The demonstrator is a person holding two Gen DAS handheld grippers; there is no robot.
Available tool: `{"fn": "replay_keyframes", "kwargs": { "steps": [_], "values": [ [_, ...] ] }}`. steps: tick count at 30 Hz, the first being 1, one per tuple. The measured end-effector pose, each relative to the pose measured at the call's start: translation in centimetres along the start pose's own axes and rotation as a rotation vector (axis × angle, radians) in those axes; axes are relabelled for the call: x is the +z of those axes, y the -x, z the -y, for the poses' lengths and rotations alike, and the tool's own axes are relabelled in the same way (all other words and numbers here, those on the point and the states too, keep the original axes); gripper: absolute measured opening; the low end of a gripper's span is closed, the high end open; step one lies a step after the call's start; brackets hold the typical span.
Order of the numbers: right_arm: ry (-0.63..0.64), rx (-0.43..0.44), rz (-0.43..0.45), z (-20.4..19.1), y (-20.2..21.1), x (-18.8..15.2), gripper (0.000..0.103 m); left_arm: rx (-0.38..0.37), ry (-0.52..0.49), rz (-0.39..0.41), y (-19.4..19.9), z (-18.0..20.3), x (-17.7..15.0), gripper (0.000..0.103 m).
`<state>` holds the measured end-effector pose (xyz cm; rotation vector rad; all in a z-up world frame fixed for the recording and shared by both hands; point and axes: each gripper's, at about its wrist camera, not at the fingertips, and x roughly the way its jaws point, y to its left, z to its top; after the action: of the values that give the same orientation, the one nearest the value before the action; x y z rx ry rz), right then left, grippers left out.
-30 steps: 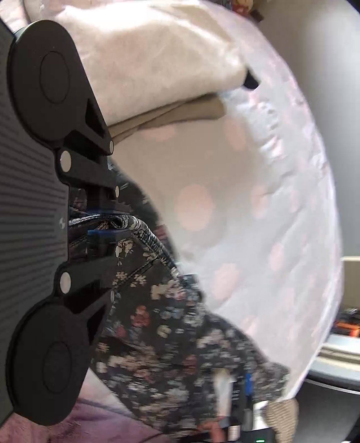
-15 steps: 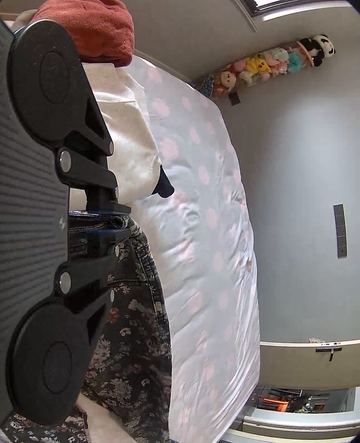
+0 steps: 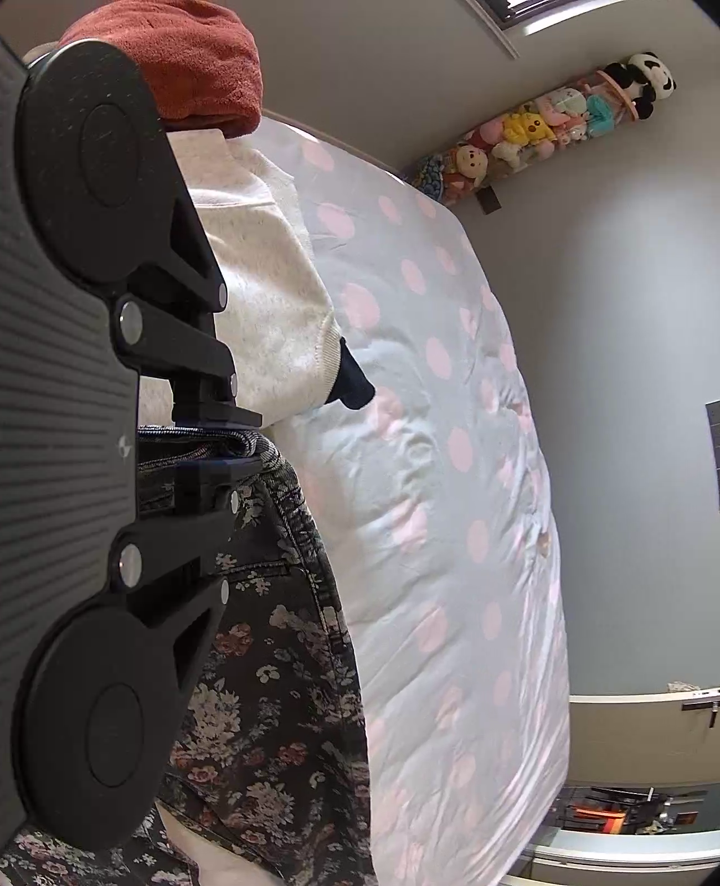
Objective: Fold clothes
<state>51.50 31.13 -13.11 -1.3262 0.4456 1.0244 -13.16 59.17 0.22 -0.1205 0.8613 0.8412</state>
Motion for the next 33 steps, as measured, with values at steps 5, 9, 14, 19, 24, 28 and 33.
{"fn": "replay_keyframes", "kwargs": {
  "steps": [5, 9, 14, 19, 24, 28, 33],
  "values": [
    [0.165, -0.053, -0.037, -0.1, -2.8, -0.1, 0.052, 0.012, 0.003, -0.02, -0.7, 0.1, 0.1, 0.007],
    [0.147, -0.083, -0.073, -0.6, -4.2, -0.8, 0.011, 0.018, 0.017, -0.02, -0.8, 0.3, 0.1, 0.007],
    [-0.029, -0.145, -0.037, 0.8, -1.4, -0.5, 0.008, 0.035, 0.044, 0.016, 1.0, -0.5, 0.0, 0.007],
    [-0.174, -0.177, -0.002, 3.6, 4.3, -0.6, 0.008, 0.038, 0.072, 0.073, 4.4, -2.0, -0.8, 0.007],
    [-0.212, -0.213, 0.034, 5.1, 10.1, -1.2, 0.008, 0.032, 0.09, 0.121, 7.9, -3.7, -1.8, 0.007],
    [-0.221, -0.196, 0.026, 5.7, 11.5, -0.9, 0.008, 0.032, 0.078, 0.114, 8.2, -4.5, -1.5, 0.007],
    [-0.139, -0.13, -0.093, 3.6, 5.7, 1.7, 0.008, 0.082, 0.025, 0.032, 2.5, -3.4, 0.5, 0.007]
  ]
}}
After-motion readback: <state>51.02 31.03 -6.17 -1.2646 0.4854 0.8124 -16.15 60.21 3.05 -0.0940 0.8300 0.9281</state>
